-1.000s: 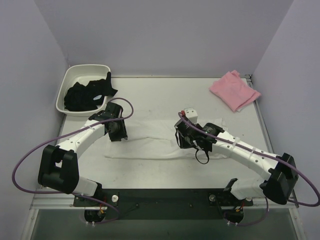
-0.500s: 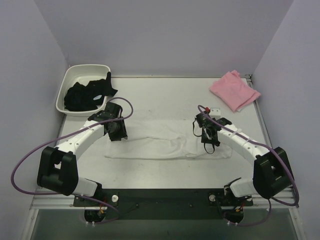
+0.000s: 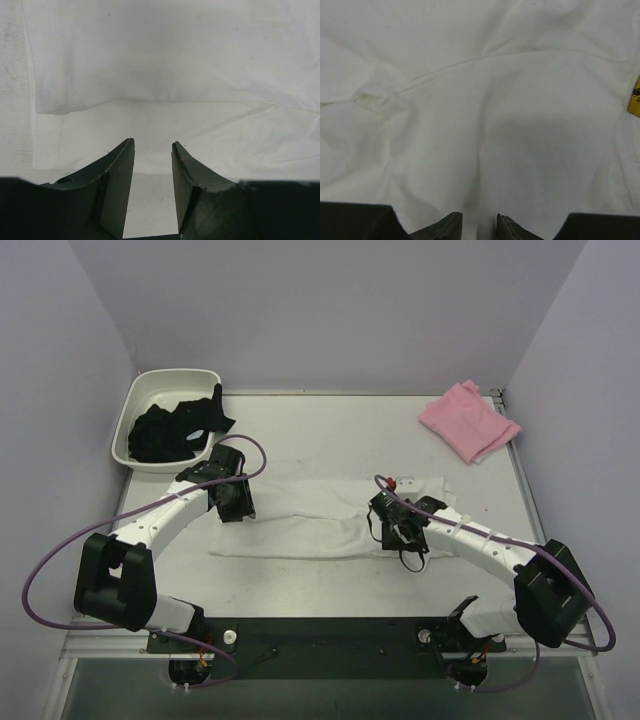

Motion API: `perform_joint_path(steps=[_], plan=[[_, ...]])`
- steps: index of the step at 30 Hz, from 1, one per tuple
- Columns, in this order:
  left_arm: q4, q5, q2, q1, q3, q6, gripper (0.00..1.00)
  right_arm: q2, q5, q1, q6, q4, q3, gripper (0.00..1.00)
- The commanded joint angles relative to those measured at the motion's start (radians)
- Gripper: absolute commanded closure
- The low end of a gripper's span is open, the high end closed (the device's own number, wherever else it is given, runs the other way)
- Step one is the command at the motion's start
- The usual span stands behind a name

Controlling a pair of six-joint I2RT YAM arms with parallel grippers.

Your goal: Fold and stack the t-shirts

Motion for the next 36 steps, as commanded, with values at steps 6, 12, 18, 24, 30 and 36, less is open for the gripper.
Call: perform_joint_path(steps=[6,12,18,24,30,36], plan=[[0.041,0.012,-0.039,0.002,-0.004,0.006,0.54,-0.051,-0.012,0.12,0.123,-0.076,-0.028,0.66],[0.04,0.012,-0.04,0.0,-0.006,0.006,0.54,-0.08,0.079,0.119,0.111,-0.122,0.059,0.66],[0.038,0.012,-0.042,-0.002,-0.006,0.006,0.54,0.006,0.056,0.139,0.084,-0.132,0.154,0.66],[0.032,0.012,-0.043,-0.002,-0.001,0.009,0.54,0.075,0.059,0.191,0.092,-0.126,0.19,0.66],[0.035,0.012,-0.048,-0.002,-0.004,0.009,0.54,0.136,0.042,0.205,0.101,-0.091,0.162,0.66],[0.037,0.012,-0.046,-0.002,-0.006,0.008,0.54,0.181,0.033,0.22,0.107,-0.063,0.162,0.66]])
